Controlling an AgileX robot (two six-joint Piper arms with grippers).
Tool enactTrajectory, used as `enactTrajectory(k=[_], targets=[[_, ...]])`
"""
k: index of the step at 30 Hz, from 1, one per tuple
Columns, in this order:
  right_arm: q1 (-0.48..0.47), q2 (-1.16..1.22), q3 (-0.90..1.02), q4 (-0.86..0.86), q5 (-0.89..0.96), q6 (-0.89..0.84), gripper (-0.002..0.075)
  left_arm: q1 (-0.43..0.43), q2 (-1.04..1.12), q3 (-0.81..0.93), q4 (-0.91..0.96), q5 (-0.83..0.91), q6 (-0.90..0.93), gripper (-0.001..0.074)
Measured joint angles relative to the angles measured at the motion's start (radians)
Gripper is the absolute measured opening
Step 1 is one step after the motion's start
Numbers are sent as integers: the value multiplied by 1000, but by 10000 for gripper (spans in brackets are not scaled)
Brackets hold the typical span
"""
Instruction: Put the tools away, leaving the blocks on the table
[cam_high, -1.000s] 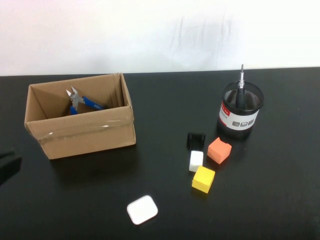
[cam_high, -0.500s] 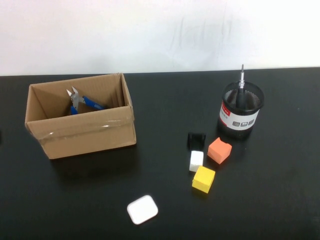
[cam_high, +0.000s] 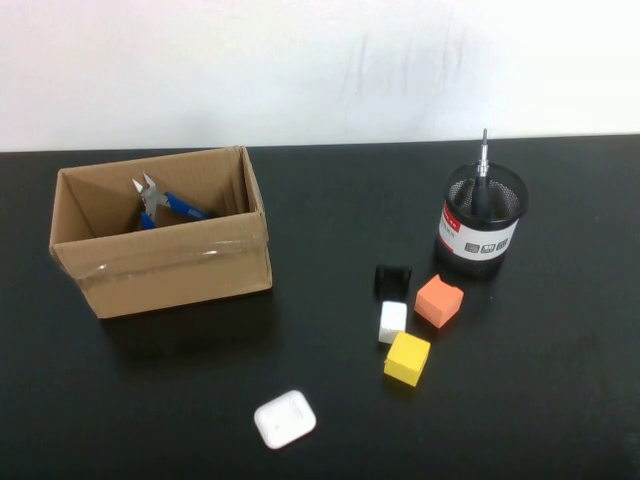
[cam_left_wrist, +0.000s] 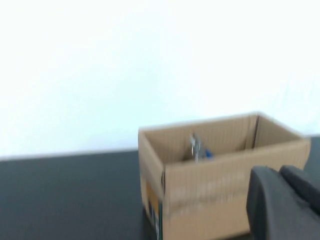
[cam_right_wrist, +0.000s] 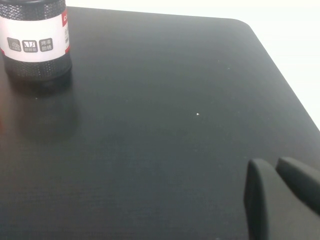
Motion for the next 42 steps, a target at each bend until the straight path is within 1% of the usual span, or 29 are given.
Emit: enactTrajectory(k=[4, 8, 14, 42], targets=[[0, 0, 0, 0, 0, 0, -8, 0, -58, 107, 11, -10, -34, 0], [0, 0, 0, 0, 0, 0, -8, 13, -62, 191, 11, -14, -43, 0], [0, 0, 0, 0, 0, 0, -8, 45, -62, 199, 24, 136, -46, 0], [0, 0, 0, 0, 0, 0, -8, 46, -62, 199, 31, 142, -46, 0]])
